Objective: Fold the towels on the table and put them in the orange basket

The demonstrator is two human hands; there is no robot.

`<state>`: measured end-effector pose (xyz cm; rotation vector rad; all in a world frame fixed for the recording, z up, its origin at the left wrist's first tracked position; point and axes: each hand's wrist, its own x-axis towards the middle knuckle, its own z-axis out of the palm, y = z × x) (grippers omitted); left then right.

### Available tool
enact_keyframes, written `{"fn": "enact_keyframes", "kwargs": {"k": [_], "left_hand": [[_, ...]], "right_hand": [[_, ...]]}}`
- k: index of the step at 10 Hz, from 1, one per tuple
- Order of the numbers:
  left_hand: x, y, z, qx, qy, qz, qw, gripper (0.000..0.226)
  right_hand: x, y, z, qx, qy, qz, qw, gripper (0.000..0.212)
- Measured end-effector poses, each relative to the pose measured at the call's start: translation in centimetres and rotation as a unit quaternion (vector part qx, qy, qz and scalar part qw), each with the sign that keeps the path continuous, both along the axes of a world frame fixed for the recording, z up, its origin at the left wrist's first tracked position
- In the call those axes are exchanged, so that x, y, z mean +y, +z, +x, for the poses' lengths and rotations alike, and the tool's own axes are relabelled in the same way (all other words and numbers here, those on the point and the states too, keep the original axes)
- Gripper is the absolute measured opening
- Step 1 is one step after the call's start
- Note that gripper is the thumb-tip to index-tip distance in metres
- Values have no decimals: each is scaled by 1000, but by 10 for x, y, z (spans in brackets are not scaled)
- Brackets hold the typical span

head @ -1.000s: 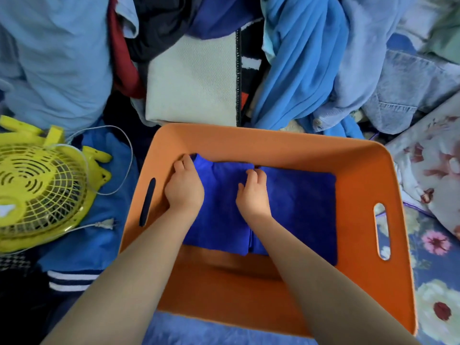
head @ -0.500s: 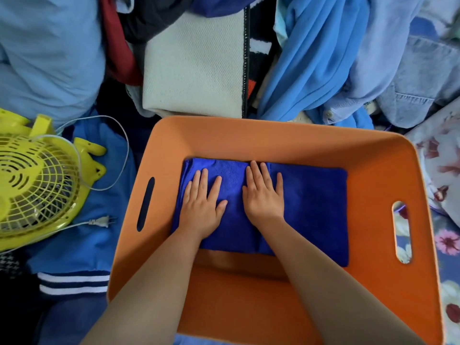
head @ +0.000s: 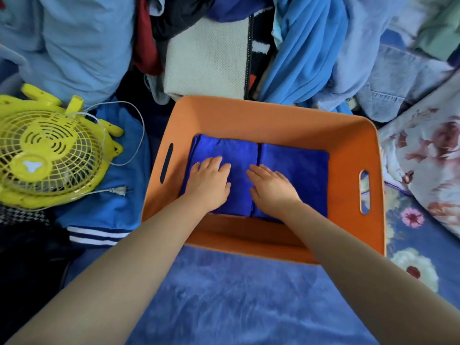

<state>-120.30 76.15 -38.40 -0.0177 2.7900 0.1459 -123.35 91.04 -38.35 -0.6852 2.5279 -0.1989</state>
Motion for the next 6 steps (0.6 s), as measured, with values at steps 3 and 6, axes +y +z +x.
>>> {"fn": "enact_keyframes", "kwargs": {"k": [3,6], "left_hand": [[34,64,89,42,13,73,996,33],[44,40,146,100,-28,36,994,23]], "right_hand": [[34,65,87,32,-90,-19,995,23],[67,89,139,65,-177,-102,977,25]]}}
